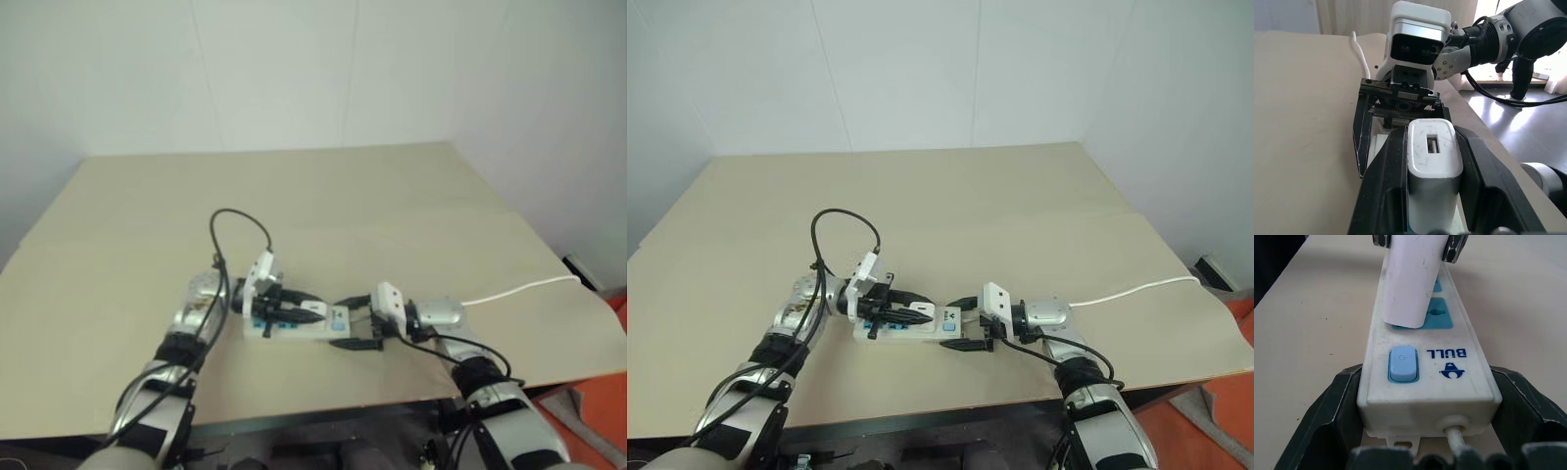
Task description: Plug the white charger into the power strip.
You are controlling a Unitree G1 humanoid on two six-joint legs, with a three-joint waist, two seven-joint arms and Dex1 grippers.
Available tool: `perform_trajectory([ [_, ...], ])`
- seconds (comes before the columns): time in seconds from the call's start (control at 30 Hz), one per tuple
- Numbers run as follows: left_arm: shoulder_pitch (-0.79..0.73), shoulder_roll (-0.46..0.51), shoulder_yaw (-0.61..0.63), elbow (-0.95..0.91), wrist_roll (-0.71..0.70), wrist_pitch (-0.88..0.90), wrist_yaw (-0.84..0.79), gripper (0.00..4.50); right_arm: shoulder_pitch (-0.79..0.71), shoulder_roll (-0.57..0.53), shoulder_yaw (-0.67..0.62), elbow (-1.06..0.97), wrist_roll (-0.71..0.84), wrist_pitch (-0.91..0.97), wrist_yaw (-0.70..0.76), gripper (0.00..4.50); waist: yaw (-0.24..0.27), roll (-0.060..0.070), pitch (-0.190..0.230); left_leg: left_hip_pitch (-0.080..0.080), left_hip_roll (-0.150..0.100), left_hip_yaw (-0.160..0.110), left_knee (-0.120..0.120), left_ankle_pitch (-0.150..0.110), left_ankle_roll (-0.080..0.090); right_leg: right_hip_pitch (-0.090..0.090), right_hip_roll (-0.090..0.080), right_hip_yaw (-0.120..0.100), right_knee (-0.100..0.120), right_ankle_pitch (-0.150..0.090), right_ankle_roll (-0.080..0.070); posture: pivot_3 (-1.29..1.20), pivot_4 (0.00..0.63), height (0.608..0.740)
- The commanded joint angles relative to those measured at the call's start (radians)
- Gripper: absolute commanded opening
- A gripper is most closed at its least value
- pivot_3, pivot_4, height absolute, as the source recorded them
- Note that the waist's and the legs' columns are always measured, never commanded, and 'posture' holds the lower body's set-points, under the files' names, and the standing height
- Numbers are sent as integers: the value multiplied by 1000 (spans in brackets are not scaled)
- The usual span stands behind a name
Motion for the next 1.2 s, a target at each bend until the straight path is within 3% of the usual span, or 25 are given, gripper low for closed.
perform_trajectory([
  [0.03, 35, 20, -27, 52, 55, -17, 3, 1016, 21, -8, 37, 40, -60, -6, -12, 3389, 0, 0, -1, 0, 0, 0, 0, 0, 0, 0, 0, 0, 0, 0, 0, 0, 150, 740],
  [0.37, 48, 20, -51, 111, 87, -83, 21, 1016, 24, -12, 36, 37, -62, -10, -18, 3389, 1, 0, -5, 1, 0, 0, 0, 0, 0, 1, 0, 0, -1, 0, 0, 0, 150, 740],
  [0.53, 67, 23, -55, 117, 87, -87, 31, 1016, 26, -14, 39, 37, -63, -11, -24, 3389, 1, 0, -6, 9, 0, 0, -4, 0, 0, 11, 0, 0, -5, -1, -1, 0, 150, 740],
  [0.8, 83, 26, -51, 96, 70, -21, 41, 1016, 24, -14, 44, 39, -65, -11, -28, 3389, 1, 0, -10, 10, 0, 0, -9, 0, 0, 14, 0, 0, -9, -2, -2, 0, 150, 740],
  [1.13, 79, 30, -27, 64, 56, -37, 42, 4213, 26, -13, 48, 39, -64, -10, -34, 3389, 1, 2, -13, 10, 0, 1, -13, 0, 0, 14, 0, 1, -11, -2, -2, 0, 150, 740],
  [1.17, 77, 32, -24, 60, 54, -38, 39, 4488, 26, -13, 47, 39, -64, -10, -34, 3389, 1, 2, -13, 10, 0, 1, -13, 0, 0, 14, 0, 1, -11, -2, -2, 0, 150, 740],
  [1.2, 74, 36, -21, 52, 53, -38, 39, 4488, 26, -13, 47, 39, -64, -10, -35, 3389, 1, 2, -13, 10, 0, 1, -13, 0, 0, 14, 0, 1, -11, -2, -2, 0, 150, 740],
])
